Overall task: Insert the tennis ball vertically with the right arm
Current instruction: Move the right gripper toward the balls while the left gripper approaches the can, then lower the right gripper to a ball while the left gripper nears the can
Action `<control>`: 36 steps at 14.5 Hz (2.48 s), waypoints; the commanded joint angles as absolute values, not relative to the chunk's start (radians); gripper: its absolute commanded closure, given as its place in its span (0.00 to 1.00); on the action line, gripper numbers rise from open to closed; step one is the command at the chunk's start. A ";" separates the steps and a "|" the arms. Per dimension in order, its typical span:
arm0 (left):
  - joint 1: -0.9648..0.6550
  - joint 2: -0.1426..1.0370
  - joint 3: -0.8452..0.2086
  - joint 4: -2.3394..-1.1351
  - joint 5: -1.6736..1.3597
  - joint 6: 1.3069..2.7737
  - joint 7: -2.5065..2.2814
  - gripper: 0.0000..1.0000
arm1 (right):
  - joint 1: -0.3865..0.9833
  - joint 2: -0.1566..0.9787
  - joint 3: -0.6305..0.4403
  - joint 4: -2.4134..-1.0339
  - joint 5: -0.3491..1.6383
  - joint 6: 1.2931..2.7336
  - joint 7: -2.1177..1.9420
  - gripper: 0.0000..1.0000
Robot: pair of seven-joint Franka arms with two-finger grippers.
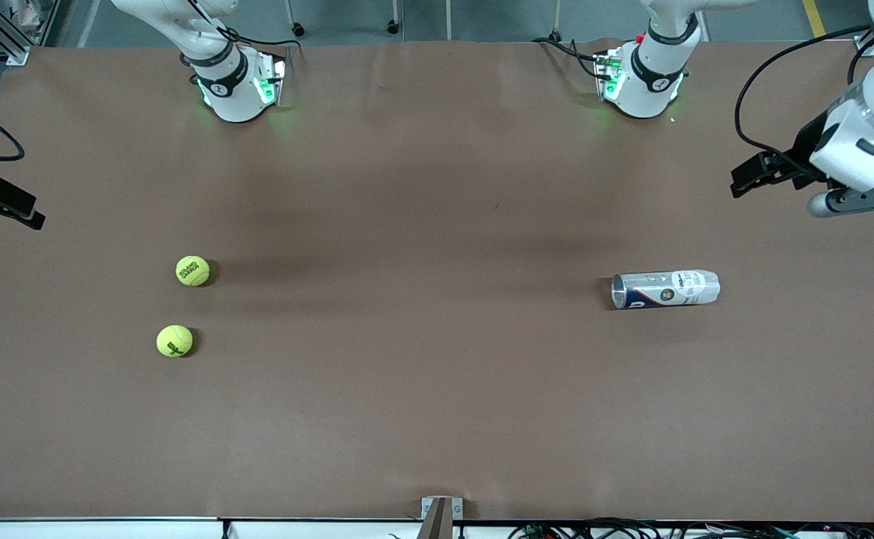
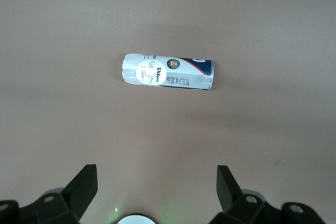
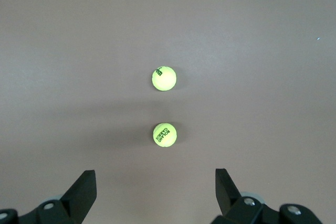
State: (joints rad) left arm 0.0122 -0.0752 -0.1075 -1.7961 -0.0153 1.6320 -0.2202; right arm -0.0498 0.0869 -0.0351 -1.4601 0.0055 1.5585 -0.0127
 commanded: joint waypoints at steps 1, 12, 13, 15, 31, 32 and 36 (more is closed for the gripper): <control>0.024 -0.127 -0.112 -1.945 0.006 1.771 -0.235 0.00 | -0.061 0.130 -0.025 -1.448 0.003 1.565 -0.015 0.00; 0.026 -0.028 -0.150 -1.987 0.006 1.888 -0.388 0.00 | -0.043 0.359 -0.020 -1.450 -0.003 1.721 -0.020 0.00; 0.031 -0.031 -0.150 -1.982 0.002 1.885 -0.358 0.00 | -0.044 0.383 -0.020 -1.450 -0.003 1.715 -0.020 0.00; 0.034 -0.034 -0.141 -1.974 -0.009 1.887 -0.289 0.00 | -0.041 0.390 -0.020 -1.460 -0.005 1.715 -0.020 0.00; 0.075 0.038 -0.149 -1.979 -0.015 1.939 -0.296 0.00 | -0.057 0.607 -0.020 -1.497 -0.003 1.910 -0.020 0.00; 0.075 0.054 -0.149 -1.986 -0.014 1.954 -0.355 0.00 | -0.057 0.623 -0.020 -1.497 -0.003 1.931 -0.020 0.00; 0.071 0.139 -0.149 -1.987 0.023 2.043 -0.738 0.00 | -0.058 0.667 -0.020 -1.497 -0.003 1.960 -0.020 0.00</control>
State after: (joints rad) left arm 0.0655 0.0989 -0.1395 -1.9902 -0.0140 2.0043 -0.5741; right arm -0.0480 0.6528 -0.0274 -1.4895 0.0052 1.9451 -0.0141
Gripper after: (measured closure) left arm 0.000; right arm 0.000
